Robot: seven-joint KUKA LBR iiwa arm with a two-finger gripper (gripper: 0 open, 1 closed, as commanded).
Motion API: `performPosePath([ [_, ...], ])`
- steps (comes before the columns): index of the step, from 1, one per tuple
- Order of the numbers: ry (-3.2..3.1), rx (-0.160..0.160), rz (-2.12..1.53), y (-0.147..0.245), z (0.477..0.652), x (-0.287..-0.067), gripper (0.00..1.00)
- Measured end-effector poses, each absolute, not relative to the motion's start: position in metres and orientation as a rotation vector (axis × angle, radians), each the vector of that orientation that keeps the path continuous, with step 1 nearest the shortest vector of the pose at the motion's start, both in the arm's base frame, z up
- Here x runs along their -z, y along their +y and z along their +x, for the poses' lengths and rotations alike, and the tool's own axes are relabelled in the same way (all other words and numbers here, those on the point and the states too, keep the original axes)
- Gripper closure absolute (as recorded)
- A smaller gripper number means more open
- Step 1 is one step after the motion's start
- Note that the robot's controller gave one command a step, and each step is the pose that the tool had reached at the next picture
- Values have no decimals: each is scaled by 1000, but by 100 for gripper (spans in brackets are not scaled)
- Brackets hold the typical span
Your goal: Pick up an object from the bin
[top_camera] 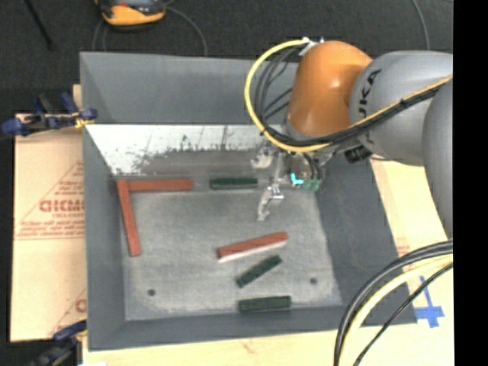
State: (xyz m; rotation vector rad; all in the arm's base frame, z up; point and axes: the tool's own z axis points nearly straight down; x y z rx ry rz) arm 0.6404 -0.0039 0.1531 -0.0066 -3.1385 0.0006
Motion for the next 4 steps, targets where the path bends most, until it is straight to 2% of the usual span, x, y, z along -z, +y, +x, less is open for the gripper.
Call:
performPosePath([
  [1, -3146, -1, -7, -4, 642, -158, 0],
  [2, -3150, -3, 91, 5, 611, -138, 0],
  [3, -3145, 0, 145, 18, 595, -89, 0],
  [4, -3142, 2, 145, 20, 593, -84, 100],
])
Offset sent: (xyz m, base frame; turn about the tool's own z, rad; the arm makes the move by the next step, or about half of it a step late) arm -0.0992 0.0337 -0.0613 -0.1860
